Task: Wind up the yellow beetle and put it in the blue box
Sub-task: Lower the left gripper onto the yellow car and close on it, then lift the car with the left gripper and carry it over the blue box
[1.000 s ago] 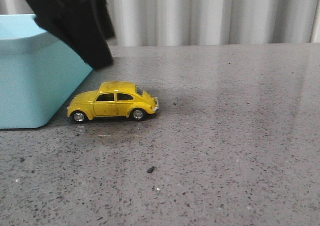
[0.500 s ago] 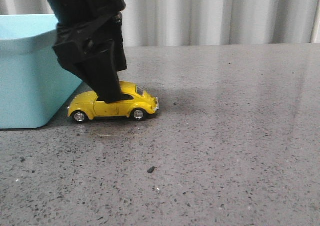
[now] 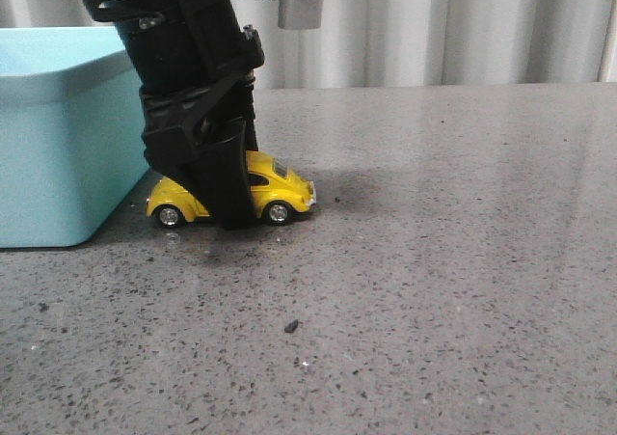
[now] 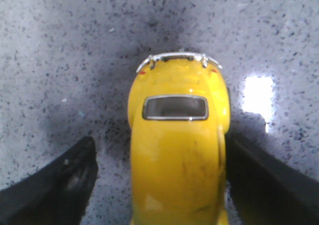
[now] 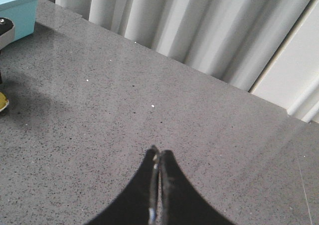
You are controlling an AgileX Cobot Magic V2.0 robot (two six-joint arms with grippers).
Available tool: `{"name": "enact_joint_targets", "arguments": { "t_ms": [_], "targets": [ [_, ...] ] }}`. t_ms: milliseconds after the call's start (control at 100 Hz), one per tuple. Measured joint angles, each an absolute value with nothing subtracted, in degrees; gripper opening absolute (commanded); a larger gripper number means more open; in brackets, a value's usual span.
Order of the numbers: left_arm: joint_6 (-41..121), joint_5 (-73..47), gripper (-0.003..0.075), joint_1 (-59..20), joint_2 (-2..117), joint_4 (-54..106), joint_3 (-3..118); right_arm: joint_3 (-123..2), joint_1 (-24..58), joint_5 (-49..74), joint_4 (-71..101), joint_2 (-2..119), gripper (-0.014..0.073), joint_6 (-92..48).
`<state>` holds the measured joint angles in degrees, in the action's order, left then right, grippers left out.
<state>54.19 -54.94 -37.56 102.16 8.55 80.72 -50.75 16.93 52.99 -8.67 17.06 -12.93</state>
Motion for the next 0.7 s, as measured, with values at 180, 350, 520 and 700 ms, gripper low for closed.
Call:
{"name": "enact_joint_targets", "arguments": {
  "t_ms": [180, 350, 520, 700],
  "targets": [
    [54.2, -54.8, 0.0221, -37.6, 102.5, 9.9, 80.7, -50.7, 16.9, 53.0, -8.5, 17.1, -0.0053, -12.9],
    [54.2, -54.8, 0.0057, -37.6, 102.5, 10.3, 81.3, -50.7, 16.9, 53.1, -8.4, 17.1, -0.0053, -12.9],
    [54.3, -58.3, -0.0011, -37.6, 102.7, 9.5, 86.2, -50.7, 16.9, 53.1, -7.1, 17.1, -0.0053, -12.9],
    [53.2, -59.2, -0.0013, -37.6, 100.7, 5.5, 96.6, -50.7, 16.9, 53.1, -6.6, 17.1, -0.0053, -12.9]
  ]
}}
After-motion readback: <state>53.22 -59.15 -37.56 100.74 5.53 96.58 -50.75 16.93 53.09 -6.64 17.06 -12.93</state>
